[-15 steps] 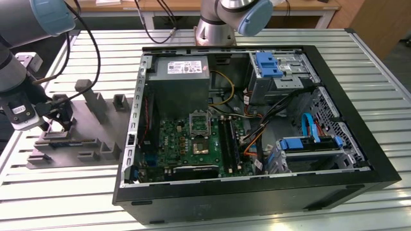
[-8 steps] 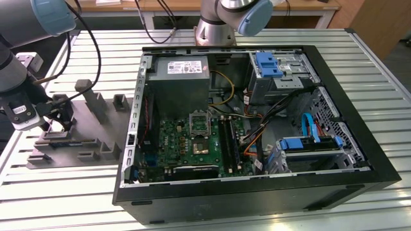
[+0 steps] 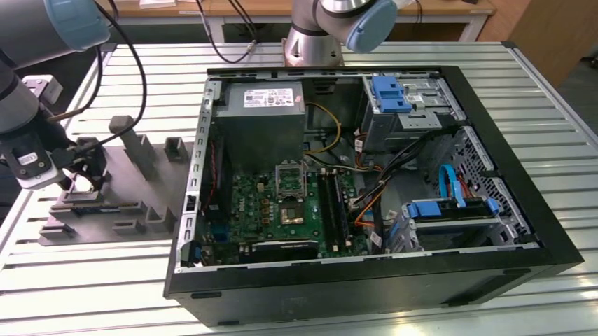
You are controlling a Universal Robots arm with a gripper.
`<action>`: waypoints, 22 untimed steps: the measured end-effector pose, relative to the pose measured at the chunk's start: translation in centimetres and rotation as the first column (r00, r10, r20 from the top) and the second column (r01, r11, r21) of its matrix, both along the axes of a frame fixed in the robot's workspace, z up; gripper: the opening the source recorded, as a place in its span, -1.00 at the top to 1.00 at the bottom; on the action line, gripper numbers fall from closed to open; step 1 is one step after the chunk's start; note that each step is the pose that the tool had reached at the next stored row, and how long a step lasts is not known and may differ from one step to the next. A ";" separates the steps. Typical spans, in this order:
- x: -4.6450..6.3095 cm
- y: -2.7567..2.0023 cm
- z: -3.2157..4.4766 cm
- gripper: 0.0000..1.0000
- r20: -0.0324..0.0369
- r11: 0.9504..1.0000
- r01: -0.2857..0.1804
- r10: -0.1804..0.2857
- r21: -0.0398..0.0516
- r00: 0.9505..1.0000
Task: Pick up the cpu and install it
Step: 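Pick up the cpu and move it towards the insertion slot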
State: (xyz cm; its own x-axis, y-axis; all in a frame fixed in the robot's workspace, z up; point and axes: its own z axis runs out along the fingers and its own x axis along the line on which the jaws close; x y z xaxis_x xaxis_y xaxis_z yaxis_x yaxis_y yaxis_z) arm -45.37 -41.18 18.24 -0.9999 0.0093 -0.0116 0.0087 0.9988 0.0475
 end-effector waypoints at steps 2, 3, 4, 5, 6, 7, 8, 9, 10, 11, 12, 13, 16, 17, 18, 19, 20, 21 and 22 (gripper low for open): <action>0.0 0.00 0.04 -0.21 0.000 1.000 0.000 0.000 0.000 1.000; 0.0 -0.01 0.05 -0.21 0.000 1.000 0.000 0.000 0.000 1.000; 0.0 0.00 0.07 -0.21 0.000 1.000 0.000 0.000 0.000 1.000; 0.0 0.00 0.08 -0.21 0.000 1.000 0.000 0.000 0.000 1.000; -0.1 0.00 0.11 -0.21 0.000 1.000 0.000 0.000 0.000 1.000; -0.1 0.00 0.12 -0.21 0.000 1.000 0.000 0.000 0.000 1.000; -0.1 0.00 0.11 -0.21 0.000 1.000 0.000 0.000 0.000 1.000; -0.1 0.00 0.11 -0.21 0.000 1.000 0.000 0.000 0.000 1.000; -0.1 0.00 0.11 -0.21 0.000 1.000 0.000 0.000 0.000 1.000; -0.1 0.00 0.11 -0.21 0.000 1.000 0.000 0.000 0.000 1.000; -0.1 0.00 0.11 -0.21 0.000 1.000 0.000 0.000 0.000 1.000; -0.1 0.00 0.11 -0.21 0.000 1.000 0.000 0.000 0.000 1.000; -0.1 0.00 0.12 -0.04 0.000 1.000 0.000 0.000 0.000 1.000; -0.1 0.00 0.12 -0.04 0.000 1.000 0.000 0.000 0.000 1.000; -0.1 0.00 0.12 -0.04 0.000 1.000 0.000 0.000 0.000 1.000; -0.1 0.00 0.11 -0.04 0.000 1.000 0.000 0.000 0.000 1.000; -0.1 0.00 0.12 -0.04 0.000 1.000 0.000 0.000 0.000 1.000; -0.1 0.00 0.11 -0.04 0.000 1.000 0.000 0.000 0.000 1.000; -0.1 0.00 0.13 -0.04 0.000 1.000 0.000 0.000 0.000 1.000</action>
State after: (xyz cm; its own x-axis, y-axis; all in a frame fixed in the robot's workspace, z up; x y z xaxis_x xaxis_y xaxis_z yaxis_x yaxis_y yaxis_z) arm -45.47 -41.18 18.37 -0.9999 0.0093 -0.0115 0.0087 0.9988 0.0474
